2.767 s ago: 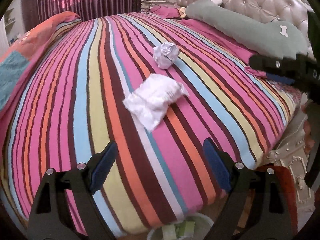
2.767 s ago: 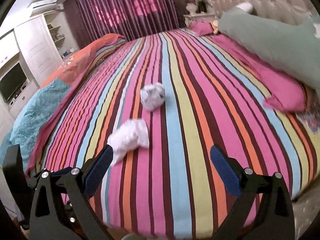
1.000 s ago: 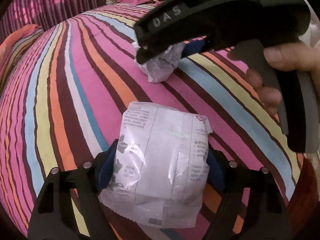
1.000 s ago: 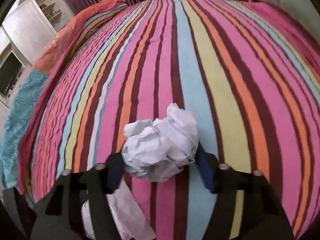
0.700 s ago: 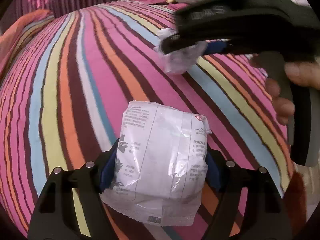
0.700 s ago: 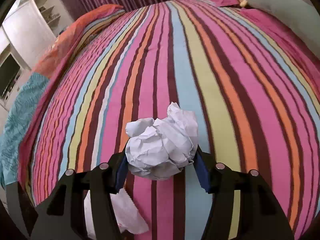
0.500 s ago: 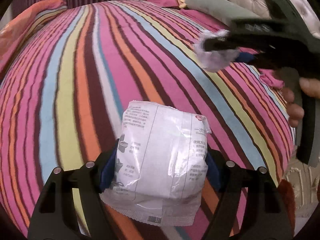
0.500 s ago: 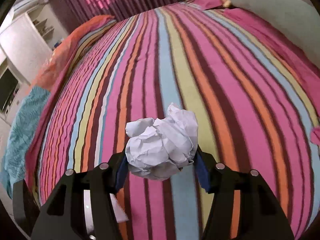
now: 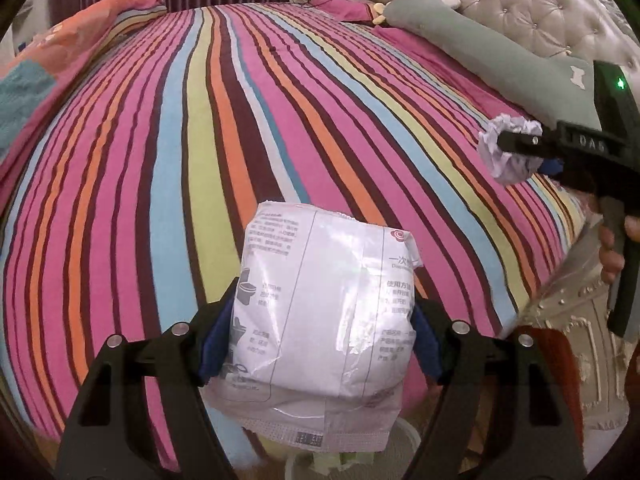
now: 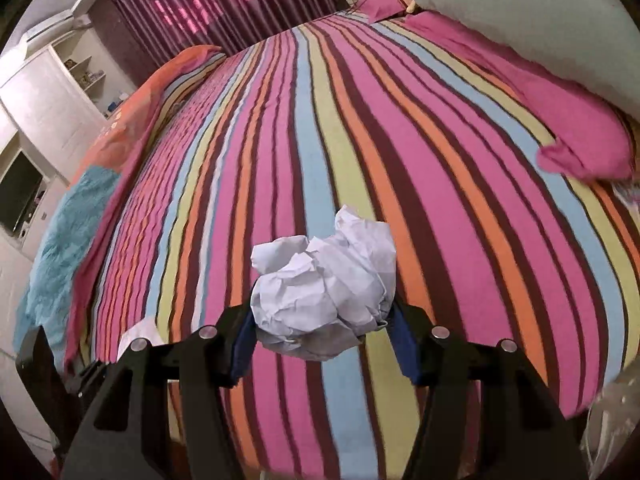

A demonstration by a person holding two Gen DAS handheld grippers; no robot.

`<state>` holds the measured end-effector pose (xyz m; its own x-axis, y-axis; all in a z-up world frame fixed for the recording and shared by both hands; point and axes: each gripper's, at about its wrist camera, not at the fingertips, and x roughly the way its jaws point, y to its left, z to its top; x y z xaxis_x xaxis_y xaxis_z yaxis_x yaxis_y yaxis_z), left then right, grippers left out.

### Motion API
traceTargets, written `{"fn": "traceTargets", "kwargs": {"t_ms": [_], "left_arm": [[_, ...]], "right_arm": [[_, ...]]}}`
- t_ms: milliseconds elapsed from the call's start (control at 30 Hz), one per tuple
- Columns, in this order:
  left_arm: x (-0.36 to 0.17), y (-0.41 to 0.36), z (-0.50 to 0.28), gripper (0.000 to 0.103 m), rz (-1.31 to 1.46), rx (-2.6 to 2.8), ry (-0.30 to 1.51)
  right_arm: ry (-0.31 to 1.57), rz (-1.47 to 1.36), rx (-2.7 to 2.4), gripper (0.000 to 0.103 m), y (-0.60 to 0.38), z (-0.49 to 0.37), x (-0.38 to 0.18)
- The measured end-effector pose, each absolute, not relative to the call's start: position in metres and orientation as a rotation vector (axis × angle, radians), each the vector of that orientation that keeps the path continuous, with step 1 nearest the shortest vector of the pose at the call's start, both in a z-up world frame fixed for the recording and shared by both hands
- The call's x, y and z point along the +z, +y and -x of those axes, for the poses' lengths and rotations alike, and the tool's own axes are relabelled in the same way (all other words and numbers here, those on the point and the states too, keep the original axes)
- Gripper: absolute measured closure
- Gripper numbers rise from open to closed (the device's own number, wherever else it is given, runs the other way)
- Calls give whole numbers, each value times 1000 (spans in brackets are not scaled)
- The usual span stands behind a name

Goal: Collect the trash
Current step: 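Carry the wet-wipe pack and crumpled paper over the wastebasket with both tools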

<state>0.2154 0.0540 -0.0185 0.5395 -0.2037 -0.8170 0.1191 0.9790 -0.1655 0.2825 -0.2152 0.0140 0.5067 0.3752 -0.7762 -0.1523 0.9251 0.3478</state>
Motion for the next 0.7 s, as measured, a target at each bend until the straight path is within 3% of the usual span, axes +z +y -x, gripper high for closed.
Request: {"fn": "traceTargets", "kwargs": {"t_ms": [300, 700], "left_arm": [[-13, 45, -142, 30, 120, -208, 986], [-45, 28, -71, 30, 124, -211, 1085]], "right_arm": [[994, -270, 377, 48, -214, -203, 16], [1087, -296, 389, 48, -216, -129, -13]]}}
